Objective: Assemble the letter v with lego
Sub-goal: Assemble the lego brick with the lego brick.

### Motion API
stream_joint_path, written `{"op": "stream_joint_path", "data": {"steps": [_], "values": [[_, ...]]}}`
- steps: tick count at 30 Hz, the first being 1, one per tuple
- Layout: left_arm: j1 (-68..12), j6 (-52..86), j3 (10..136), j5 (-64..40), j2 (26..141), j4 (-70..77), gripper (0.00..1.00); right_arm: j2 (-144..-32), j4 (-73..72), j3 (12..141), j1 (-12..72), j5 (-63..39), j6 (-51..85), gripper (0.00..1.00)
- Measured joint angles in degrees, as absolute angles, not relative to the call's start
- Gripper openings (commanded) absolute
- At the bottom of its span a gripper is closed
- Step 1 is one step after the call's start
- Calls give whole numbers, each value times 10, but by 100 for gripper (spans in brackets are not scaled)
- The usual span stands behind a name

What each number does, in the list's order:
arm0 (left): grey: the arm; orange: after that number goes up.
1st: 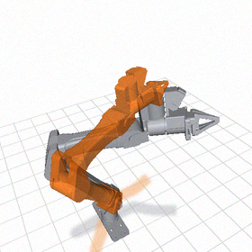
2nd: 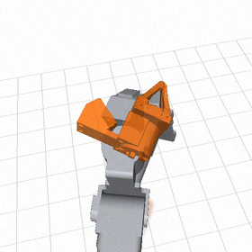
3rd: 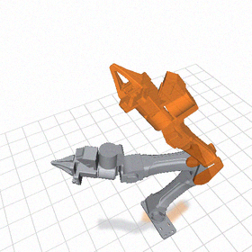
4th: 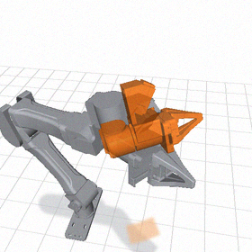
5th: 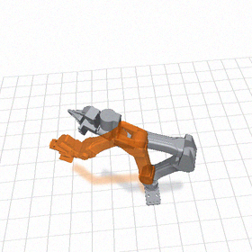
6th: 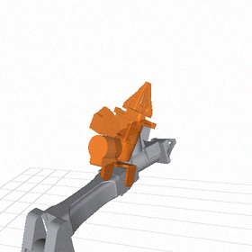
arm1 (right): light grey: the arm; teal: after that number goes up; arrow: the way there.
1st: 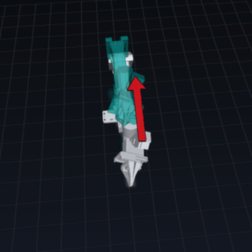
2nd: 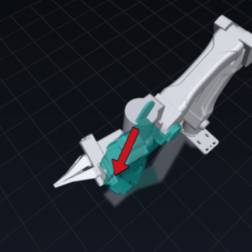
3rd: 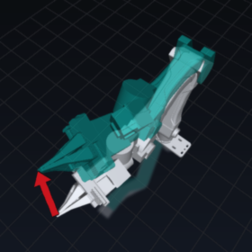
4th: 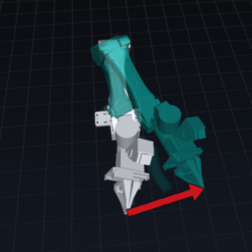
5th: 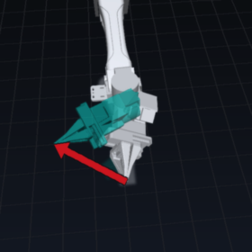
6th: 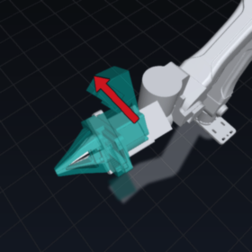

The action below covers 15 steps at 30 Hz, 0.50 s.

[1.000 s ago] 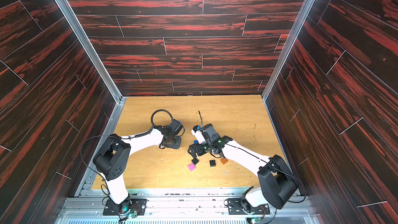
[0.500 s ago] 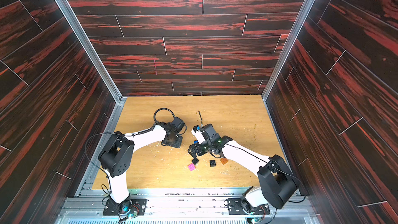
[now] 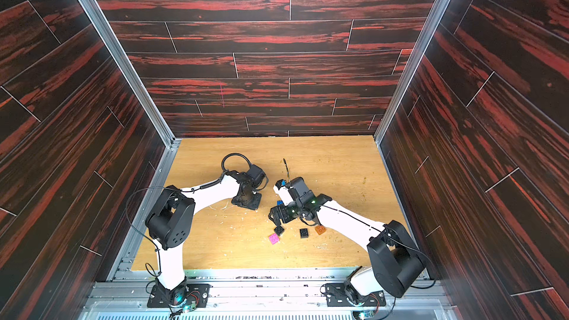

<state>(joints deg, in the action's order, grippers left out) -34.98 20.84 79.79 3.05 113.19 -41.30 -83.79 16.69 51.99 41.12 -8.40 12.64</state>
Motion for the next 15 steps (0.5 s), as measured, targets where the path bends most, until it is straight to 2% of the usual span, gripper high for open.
{"op": "stream_joint_path", "data": {"steps": [15], "values": [[-348, 208, 789, 27, 1128, -401, 34, -841, 167, 518, 411, -84, 129, 92]]}}
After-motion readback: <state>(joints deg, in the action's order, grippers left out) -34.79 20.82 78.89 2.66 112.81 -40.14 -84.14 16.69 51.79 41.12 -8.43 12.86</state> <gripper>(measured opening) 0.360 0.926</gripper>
